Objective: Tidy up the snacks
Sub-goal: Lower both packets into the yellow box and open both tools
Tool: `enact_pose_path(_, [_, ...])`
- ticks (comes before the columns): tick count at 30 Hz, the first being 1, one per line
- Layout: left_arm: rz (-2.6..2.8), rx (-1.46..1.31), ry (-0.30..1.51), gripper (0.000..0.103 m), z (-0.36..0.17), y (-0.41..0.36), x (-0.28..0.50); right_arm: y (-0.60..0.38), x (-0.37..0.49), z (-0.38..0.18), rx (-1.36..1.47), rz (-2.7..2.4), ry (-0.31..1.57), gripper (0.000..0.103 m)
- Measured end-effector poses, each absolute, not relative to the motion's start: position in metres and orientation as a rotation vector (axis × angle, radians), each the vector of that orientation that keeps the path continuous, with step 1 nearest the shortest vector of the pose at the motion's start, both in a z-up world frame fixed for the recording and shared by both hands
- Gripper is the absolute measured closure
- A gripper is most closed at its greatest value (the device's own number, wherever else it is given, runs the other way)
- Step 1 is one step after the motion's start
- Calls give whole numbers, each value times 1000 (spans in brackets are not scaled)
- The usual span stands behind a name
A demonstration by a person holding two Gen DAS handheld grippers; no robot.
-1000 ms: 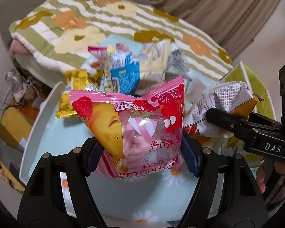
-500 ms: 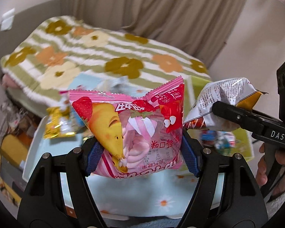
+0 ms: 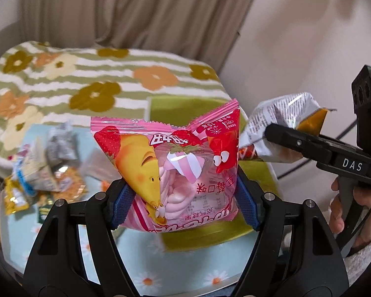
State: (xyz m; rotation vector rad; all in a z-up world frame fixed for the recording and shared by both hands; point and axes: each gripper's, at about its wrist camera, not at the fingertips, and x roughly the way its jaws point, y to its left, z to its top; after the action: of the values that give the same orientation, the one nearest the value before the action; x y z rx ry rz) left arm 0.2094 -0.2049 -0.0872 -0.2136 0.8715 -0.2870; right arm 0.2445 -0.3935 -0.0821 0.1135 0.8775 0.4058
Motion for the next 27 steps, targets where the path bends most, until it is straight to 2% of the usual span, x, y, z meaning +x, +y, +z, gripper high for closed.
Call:
enact_pose_path(13, [-425,-111,1075,33,-152,-257,277,-427,294,-121,188,271,966,35])
enact_pose_path(16, [-436,-90,1107,29,-162,-263,281,-430,302,-129,212,255,984,34])
enact_pose_path(17, [-441,-77,1121,26,-166,-267,280,-431,305,-132,220,251,989,35])
enact_pose_path(20, [-443,-10,1155,0,-177,-272,277,-434,310,-137,232,240,1005,34])
enact_pose_path(27, [-475,28,1146,0,-177,-269,272,-428,322,-152,189,218,1048,34])
